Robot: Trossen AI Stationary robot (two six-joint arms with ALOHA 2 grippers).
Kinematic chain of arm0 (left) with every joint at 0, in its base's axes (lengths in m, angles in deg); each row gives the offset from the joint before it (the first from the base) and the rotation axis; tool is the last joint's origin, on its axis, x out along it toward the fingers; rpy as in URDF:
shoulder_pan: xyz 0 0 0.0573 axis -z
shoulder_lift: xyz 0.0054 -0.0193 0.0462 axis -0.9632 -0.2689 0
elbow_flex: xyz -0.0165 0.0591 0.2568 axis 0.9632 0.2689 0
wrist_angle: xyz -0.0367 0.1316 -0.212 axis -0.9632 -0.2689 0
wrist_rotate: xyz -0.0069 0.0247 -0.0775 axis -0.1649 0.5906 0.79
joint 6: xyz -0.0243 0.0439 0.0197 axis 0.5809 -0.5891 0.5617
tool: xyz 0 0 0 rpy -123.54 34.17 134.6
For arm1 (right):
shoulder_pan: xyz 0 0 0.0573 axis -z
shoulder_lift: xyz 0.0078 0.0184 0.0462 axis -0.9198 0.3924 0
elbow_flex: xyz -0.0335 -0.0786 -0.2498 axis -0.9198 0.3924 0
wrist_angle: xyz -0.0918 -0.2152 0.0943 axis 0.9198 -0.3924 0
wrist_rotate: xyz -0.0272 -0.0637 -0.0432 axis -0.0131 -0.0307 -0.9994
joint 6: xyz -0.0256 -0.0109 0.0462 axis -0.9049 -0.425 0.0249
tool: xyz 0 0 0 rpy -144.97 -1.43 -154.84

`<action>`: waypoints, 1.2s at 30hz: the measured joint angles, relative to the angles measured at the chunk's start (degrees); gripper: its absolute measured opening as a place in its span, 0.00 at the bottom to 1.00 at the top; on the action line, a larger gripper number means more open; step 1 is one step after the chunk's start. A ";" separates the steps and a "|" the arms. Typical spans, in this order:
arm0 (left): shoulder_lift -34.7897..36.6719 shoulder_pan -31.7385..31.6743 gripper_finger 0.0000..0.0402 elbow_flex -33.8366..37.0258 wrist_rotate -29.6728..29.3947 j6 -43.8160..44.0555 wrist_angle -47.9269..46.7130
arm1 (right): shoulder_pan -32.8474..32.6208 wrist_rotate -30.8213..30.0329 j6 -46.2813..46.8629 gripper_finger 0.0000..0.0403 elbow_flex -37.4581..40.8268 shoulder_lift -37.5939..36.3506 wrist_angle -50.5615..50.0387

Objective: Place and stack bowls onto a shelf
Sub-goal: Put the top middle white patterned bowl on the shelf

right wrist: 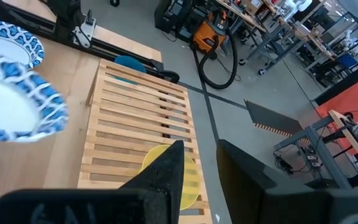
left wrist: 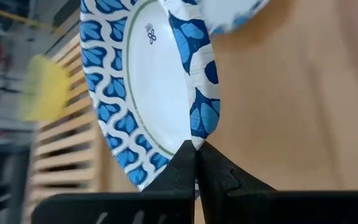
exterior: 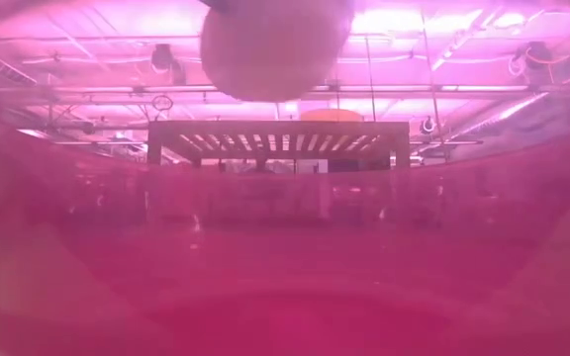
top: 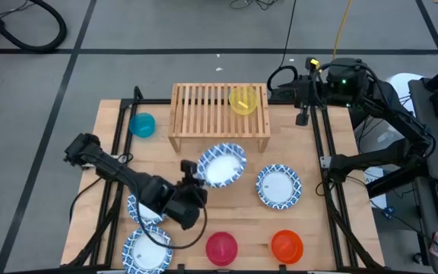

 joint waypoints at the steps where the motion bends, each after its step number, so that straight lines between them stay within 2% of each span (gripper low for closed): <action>1: -0.25 -0.42 0.00 -1.72 -0.85 -0.06 -2.20 | 0.02 0.00 0.00 0.22 0.00 -0.11 0.02; 6: -0.21 -3.99 0.00 -7.22 -4.80 -1.26 -13.11 | 0.01 -0.07 0.02 0.22 0.00 -0.47 0.71; 9: -0.26 -7.25 0.00 -9.68 -4.82 -1.42 -20.01 | 0.02 -0.07 0.02 0.22 0.00 -1.05 2.14; 12: -0.15 -11.07 0.00 -10.51 -4.99 -2.83 -22.67 | 0.00 -0.06 0.04 0.22 0.00 -1.69 3.26; 24: -0.26 -25.50 0.00 -10.47 -4.46 -13.21 -22.04 | 0.00 -0.07 0.24 0.22 0.00 -4.77 2.97; 30: -0.26 -31.63 0.00 -10.02 3.31 -16.27 -19.55 | 0.01 -0.07 -0.04 0.22 0.00 -6.13 2.97; 36: -0.26 -35.15 0.00 -9.53 3.50 -20.97 -15.52 | 0.00 -0.07 -0.19 0.22 0.00 -6.85 2.97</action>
